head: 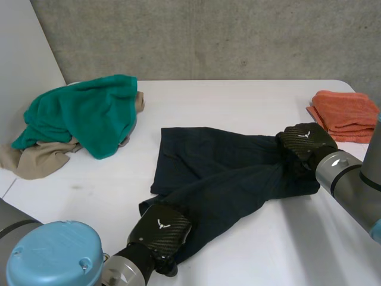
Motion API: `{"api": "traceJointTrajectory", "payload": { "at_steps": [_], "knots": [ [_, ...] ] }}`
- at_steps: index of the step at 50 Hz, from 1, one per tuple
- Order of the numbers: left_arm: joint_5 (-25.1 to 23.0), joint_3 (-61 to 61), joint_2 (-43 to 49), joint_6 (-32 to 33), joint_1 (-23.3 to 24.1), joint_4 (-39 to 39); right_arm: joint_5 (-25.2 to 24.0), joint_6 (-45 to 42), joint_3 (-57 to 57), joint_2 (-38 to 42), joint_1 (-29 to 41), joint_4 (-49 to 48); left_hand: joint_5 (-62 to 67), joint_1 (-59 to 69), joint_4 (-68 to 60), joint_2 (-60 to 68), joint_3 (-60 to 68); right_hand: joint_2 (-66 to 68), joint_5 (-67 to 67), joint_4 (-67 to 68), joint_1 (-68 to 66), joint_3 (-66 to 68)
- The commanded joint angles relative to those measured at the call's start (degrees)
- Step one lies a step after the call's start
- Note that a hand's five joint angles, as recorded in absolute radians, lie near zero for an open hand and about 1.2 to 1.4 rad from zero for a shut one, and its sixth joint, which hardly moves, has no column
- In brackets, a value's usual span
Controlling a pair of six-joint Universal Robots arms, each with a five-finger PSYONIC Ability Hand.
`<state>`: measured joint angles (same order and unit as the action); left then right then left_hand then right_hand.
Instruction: Fold the laundry.
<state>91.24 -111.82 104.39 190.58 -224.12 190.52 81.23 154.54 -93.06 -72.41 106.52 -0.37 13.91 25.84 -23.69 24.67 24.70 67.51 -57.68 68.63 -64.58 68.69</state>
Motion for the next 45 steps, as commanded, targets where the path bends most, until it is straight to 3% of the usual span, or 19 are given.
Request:
{"api": "traceJointTrajectory", "payload": {
  "at_steps": [1, 8, 15, 19, 21, 24, 27, 32, 39, 45],
  "knots": [
    [0.3, 1.3, 1.8, 0.2, 0.7, 0.1, 0.5, 0.8, 1.5, 1.6, 0.0, -1.2, 2.3, 0.4, -2.5, 1.5, 1.5, 12.5, -12.3, 11.4, -15.4, 11.3],
    [0.4, 2.0, 4.3, 0.4, 0.7, 0.6, 1.6, 1.0, 1.5, 2.8, 0.0, -2.2, 2.8, 0.9, -3.0, 2.0, 2.0, 12.5, -12.3, 11.4, -15.4, 11.3],
    [5.0, 4.2, 8.9, 0.8, 0.7, 3.7, 1.6, 1.4, 1.5, 3.8, 0.0, -2.3, 8.2, 6.2, -8.4, 7.4, 7.4, 12.5, -12.3, 11.4, -15.4, 11.3],
    [5.8, 5.0, 11.0, 0.9, 0.6, 4.2, 1.6, 2.0, 1.5, 3.8, -0.1, -2.4, 23.9, 22.0, -24.2, 23.2, 23.1, 12.5, -12.3, 11.4, -15.4, 11.3],
    [5.9, 5.1, 11.2, 0.9, 0.6, 4.4, 1.6, 2.0, 1.7, 3.8, -0.2, -2.4, 51.1, 49.2, -51.3, 50.4, 50.3, 12.5, -12.3, 11.4, -15.4, 11.3],
    [6.1, 6.0, 10.2, 0.9, 0.6, 5.2, 1.6, 2.0, 1.7, 3.5, -0.3, -2.4, 56.1, 54.2, -56.3, 55.3, 55.3, 12.5, -12.3, 11.4, -15.4, 11.3],
    [6.0, 6.0, 7.0, 0.8, 0.6, 6.0, 1.6, 1.8, 1.8, 3.2, -0.3, -2.3, 56.1, 54.2, -56.3, 55.3, 55.3, 12.5, -12.3, 11.4, -15.4, 11.3],
    [6.0, 6.0, -6.1, 0.9, -2.2, 8.5, 1.6, 0.9, 2.8, 0.8, -0.3, -1.0, 56.1, 54.2, -56.3, 55.3, 55.3, 12.5, -12.3, 11.4, -15.4, 11.3],
    [5.6, 8.0, -18.3, 0.9, -6.9, 7.0, 0.6, -6.4, 5.5, -10.0, -0.3, 12.3, 56.1, 54.2, -56.3, 55.3, 55.3, 12.5, -12.3, 11.4, -15.4, 11.3],
    [3.5, 12.1, -26.3, 0.9, -12.6, -0.7, 0.0, -14.5, 12.5, -18.8, -1.7, 27.7, 56.1, 54.2, -56.3, 55.3, 55.3, 12.5, -12.3, 11.4, -15.4, 11.3]
  ]
}}
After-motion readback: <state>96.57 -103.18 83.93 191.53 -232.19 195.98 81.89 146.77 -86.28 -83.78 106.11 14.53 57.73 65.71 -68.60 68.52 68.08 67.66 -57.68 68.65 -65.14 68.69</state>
